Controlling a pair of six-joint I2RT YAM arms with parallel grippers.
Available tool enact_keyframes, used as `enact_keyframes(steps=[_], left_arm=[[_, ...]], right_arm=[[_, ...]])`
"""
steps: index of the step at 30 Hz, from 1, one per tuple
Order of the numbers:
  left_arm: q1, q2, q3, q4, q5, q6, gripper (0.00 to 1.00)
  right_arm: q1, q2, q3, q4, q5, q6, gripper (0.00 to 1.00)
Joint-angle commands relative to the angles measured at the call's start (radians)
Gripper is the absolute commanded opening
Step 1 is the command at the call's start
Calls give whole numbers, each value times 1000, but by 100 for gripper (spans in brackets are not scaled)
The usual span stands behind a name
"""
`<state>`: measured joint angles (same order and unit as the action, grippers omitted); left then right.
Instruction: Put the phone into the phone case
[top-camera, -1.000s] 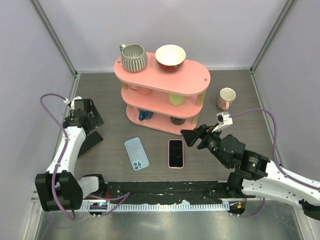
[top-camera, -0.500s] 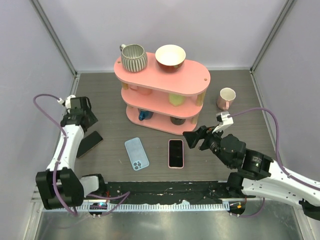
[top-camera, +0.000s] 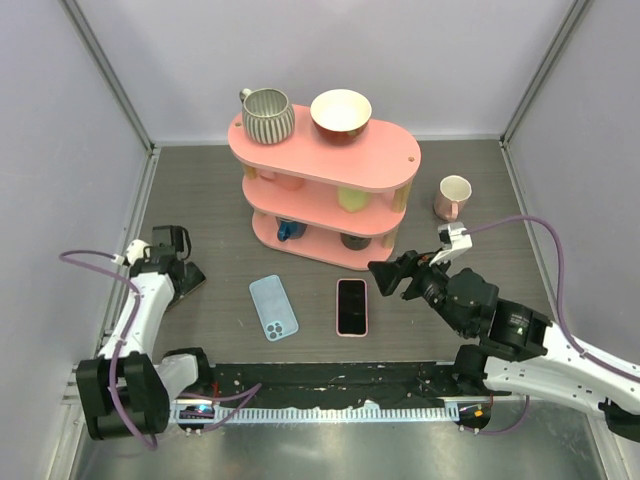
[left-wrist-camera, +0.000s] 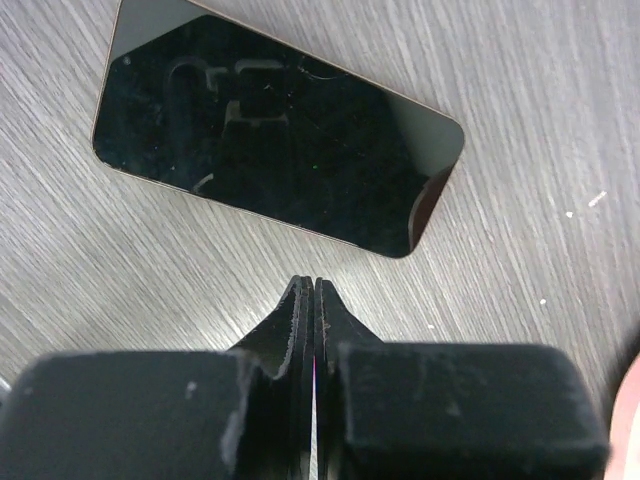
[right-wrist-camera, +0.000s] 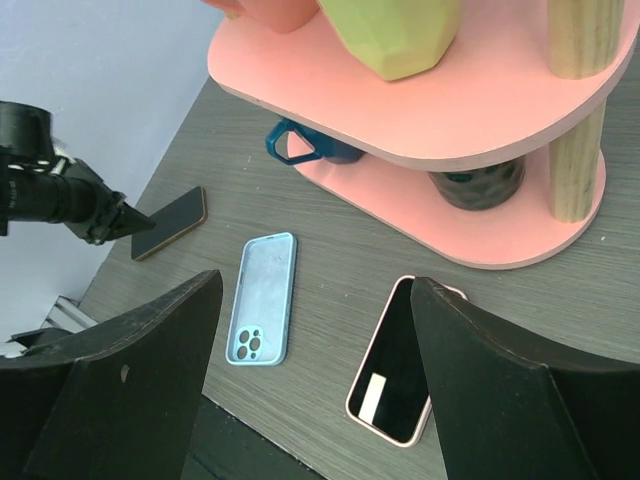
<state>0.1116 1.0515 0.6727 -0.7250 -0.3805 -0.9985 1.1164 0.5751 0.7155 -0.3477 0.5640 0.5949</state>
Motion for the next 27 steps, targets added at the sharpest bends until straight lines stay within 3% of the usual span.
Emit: enact_keyframes(steps=[1,15,27], left_arm=[[3,87,16,-50,-23,-103,0],[3,241,-50,131,-14,-115,0],[3,367,36,223,-103,-42,0]], right_arm=[[0,-32,27,15,37,3,82],[0,-17,45,38,33,14,82],[2,-46,44,46,65,9,82]])
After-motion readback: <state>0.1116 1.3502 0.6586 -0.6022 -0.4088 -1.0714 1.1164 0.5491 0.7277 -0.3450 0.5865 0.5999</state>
